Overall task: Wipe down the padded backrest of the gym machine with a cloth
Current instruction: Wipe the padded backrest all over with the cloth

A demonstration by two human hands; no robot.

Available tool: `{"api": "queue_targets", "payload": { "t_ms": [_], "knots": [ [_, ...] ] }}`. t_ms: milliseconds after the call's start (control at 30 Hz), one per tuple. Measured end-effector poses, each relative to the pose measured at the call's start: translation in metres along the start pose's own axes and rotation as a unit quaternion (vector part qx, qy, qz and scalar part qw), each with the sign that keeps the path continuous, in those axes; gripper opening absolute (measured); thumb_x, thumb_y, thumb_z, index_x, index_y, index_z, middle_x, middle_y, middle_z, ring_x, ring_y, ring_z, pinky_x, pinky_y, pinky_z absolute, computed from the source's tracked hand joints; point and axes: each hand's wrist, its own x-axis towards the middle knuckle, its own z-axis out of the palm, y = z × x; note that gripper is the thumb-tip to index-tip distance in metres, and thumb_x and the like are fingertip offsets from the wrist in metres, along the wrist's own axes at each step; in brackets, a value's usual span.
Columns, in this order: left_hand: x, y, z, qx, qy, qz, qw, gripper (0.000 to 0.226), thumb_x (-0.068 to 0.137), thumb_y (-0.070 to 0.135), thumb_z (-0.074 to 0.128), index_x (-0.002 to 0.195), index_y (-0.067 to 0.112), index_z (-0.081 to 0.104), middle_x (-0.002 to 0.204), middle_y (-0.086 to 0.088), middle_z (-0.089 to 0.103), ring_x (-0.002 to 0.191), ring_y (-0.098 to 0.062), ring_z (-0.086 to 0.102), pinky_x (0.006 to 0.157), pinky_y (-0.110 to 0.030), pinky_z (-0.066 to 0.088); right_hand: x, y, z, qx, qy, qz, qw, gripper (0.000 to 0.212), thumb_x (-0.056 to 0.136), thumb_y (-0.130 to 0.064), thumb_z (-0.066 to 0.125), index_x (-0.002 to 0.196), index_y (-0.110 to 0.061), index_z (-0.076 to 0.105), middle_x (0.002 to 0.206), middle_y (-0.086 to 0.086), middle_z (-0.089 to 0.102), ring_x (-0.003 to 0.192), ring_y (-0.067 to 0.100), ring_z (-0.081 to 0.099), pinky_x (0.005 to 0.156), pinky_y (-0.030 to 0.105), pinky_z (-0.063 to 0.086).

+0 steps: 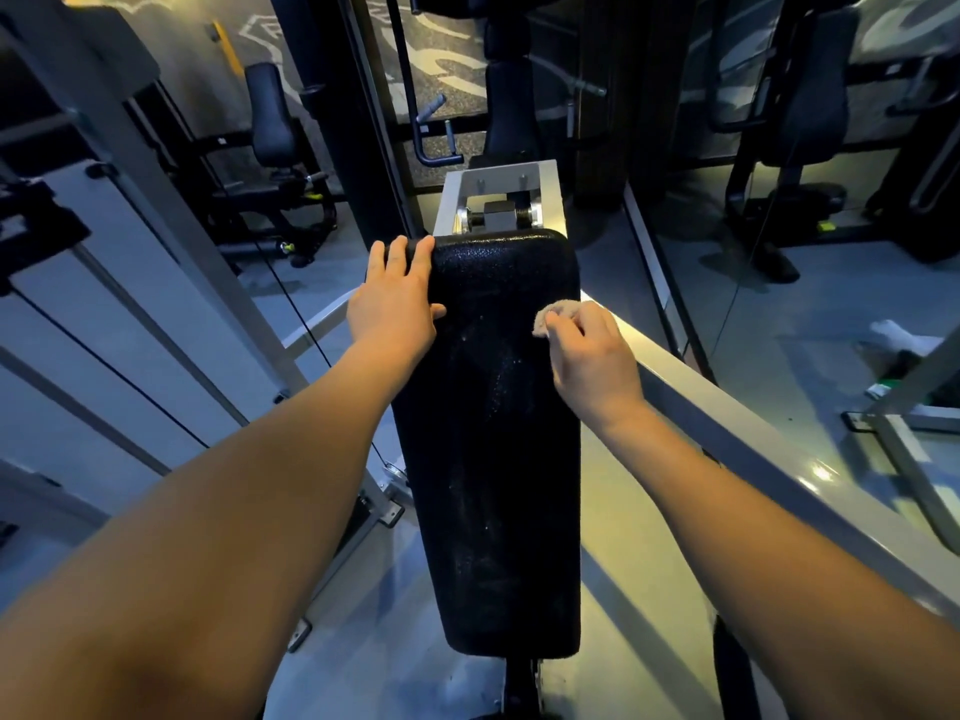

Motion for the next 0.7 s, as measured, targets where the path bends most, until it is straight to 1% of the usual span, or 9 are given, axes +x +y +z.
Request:
{"api": "queue_targets", "payload": {
  "t_ms": [100, 167, 233, 300, 400, 500, 567, 633, 700],
  "knots": [
    [-0.001, 0.001, 0.0, -0.001, -0.003, -0.001, 1.0, 0.085, 0.098, 0.035, 0.063, 0.161, 0.028, 0.006, 0.168, -0.004, 0.01, 0.156, -0.029, 0.002, 0.103, -0.051, 0.046, 0.041, 0.0, -0.01, -0.005, 0.058, 0.014, 0.998, 0.02, 0.091, 0.002, 0.061, 0.106, -0.008, 0.069, 0.101, 0.013, 0.057, 0.088, 0.029, 0.051, 0.074, 0.033, 0.047],
    [-0.001, 0.002, 0.0, -0.007, 0.001, -0.005, 1.0, 0.085, 0.098, 0.034, 0.063, 0.161, 0.028, 0.006, 0.168, -0.004, 0.01, 0.156, -0.029, 0.002, 0.104, -0.05, 0.045, 0.06, -0.001, -0.009, -0.003, 0.071, 0.041, 0.997, 0.021, 0.091, 0.001, 0.062, 0.109, -0.006, 0.069, 0.101, 0.016, 0.056, 0.087, 0.033, 0.052, 0.072, 0.037, 0.048],
    [-0.004, 0.003, 0.002, -0.014, 0.005, -0.009, 1.0, 0.084, 0.099, 0.033, 0.063, 0.162, 0.027, 0.007, 0.168, -0.004, 0.01, 0.156, -0.029, 0.001, 0.105, -0.048, 0.045, 0.049, -0.004, 0.001, 0.004, 0.051, 0.049, 0.997, 0.022, 0.09, 0.003, 0.062, 0.111, -0.002, 0.068, 0.105, 0.017, 0.058, 0.092, 0.035, 0.055, 0.075, 0.039, 0.052],
    [-0.004, 0.002, 0.005, -0.018, 0.015, -0.005, 1.0, 0.084, 0.099, 0.034, 0.062, 0.162, 0.027, 0.007, 0.168, -0.003, 0.01, 0.155, -0.029, 0.001, 0.106, -0.048, 0.045, 0.016, -0.008, 0.012, 0.025, 0.006, 0.043, 0.999, 0.017, 0.094, 0.0, 0.061, 0.109, -0.004, 0.066, 0.11, 0.015, 0.059, 0.098, 0.034, 0.056, 0.079, 0.04, 0.055],
    [-0.004, -0.001, 0.01, -0.027, 0.028, -0.002, 0.999, 0.084, 0.098, 0.034, 0.062, 0.162, 0.027, 0.008, 0.169, -0.003, 0.009, 0.156, -0.029, 0.001, 0.108, -0.049, 0.042, -0.009, -0.01, 0.013, 0.009, -0.046, 0.017, 0.999, 0.013, 0.098, -0.006, 0.056, 0.109, -0.005, 0.065, 0.108, 0.015, 0.058, 0.098, 0.036, 0.057, 0.072, 0.046, 0.057],
    [-0.005, -0.003, 0.014, -0.036, 0.04, 0.007, 0.999, 0.084, 0.098, 0.033, 0.063, 0.161, 0.028, 0.009, 0.168, -0.004, 0.01, 0.155, -0.029, 0.001, 0.111, -0.051, 0.037, 0.026, -0.013, 0.002, -0.005, -0.003, 0.021, 1.0, 0.019, 0.099, -0.008, 0.049, 0.106, -0.006, 0.067, 0.105, 0.013, 0.059, 0.092, 0.029, 0.055, 0.076, 0.034, 0.051],
    [-0.005, -0.006, 0.015, -0.041, 0.045, 0.012, 0.998, 0.084, 0.097, 0.033, 0.064, 0.161, 0.028, 0.009, 0.168, -0.004, 0.012, 0.155, -0.029, 0.003, 0.112, -0.051, 0.035, 0.054, -0.015, -0.002, -0.025, 0.02, 0.057, 0.998, 0.022, 0.099, -0.011, 0.048, 0.11, -0.009, 0.067, 0.106, 0.014, 0.057, 0.091, 0.03, 0.054, 0.074, 0.035, 0.051],
    [-0.004, -0.008, 0.016, -0.042, 0.05, 0.018, 0.998, 0.084, 0.097, 0.033, 0.064, 0.161, 0.029, 0.01, 0.167, -0.004, 0.013, 0.155, -0.029, 0.003, 0.112, -0.051, 0.034, 0.058, -0.018, 0.001, -0.029, 0.012, 0.09, 0.995, 0.02, 0.096, -0.006, 0.057, 0.112, -0.006, 0.068, 0.103, 0.019, 0.056, 0.089, 0.037, 0.055, 0.069, 0.034, 0.048],
    [-0.005, -0.008, 0.018, -0.047, 0.053, 0.02, 0.997, 0.084, 0.096, 0.032, 0.065, 0.16, 0.029, 0.01, 0.167, -0.004, 0.013, 0.155, -0.029, 0.004, 0.113, -0.051, 0.033, 0.037, -0.023, 0.006, -0.024, -0.025, 0.076, 0.996, 0.017, 0.092, -0.001, 0.063, 0.108, -0.003, 0.067, 0.103, 0.02, 0.056, 0.089, 0.038, 0.057, 0.071, 0.03, 0.045]
  ]
}}
